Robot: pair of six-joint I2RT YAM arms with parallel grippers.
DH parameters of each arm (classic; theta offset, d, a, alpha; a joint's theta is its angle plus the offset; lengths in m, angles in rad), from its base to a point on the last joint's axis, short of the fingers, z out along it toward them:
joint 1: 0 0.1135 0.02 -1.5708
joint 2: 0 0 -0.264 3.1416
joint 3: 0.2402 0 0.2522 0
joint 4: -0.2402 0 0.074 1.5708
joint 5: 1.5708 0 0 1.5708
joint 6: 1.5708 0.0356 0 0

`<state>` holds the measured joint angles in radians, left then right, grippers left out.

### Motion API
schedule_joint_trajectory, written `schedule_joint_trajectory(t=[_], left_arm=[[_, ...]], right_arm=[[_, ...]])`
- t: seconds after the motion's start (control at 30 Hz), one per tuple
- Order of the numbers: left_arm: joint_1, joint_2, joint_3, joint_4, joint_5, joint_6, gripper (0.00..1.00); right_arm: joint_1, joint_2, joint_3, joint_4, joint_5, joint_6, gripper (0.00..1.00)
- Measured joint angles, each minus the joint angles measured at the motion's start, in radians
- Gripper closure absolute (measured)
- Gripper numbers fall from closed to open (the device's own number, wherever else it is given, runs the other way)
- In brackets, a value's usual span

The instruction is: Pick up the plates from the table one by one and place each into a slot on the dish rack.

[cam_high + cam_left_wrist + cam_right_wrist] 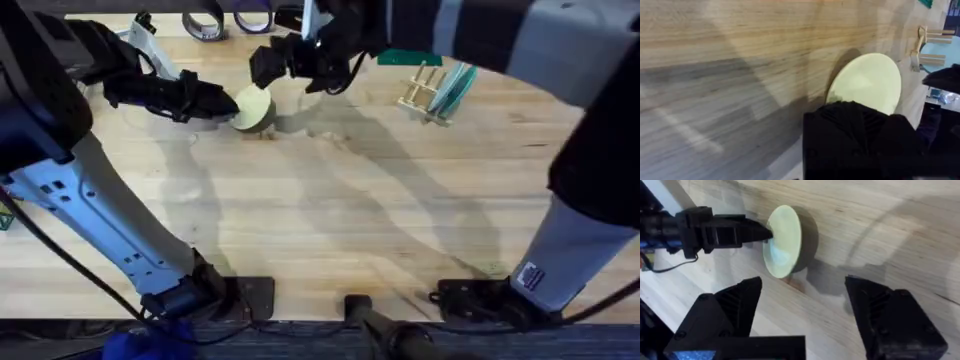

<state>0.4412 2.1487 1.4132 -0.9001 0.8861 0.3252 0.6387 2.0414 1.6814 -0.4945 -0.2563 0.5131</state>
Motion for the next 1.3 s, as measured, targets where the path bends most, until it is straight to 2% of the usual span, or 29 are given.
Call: schedule_joint_trajectory(t=[0.93, 1.3], left_arm=[[0.000, 0.000, 0.000, 0.001, 0.000, 0.000, 0.960], [0.000, 0.000, 0.000, 0.003, 0.000, 0.000, 0.960]], right_arm=[[0.052, 0.165, 0.000, 0.235, -0.003, 0.395, 0.007], [0.054, 0.184, 0.005, 0.257, -0.003, 0.448, 0.029]])
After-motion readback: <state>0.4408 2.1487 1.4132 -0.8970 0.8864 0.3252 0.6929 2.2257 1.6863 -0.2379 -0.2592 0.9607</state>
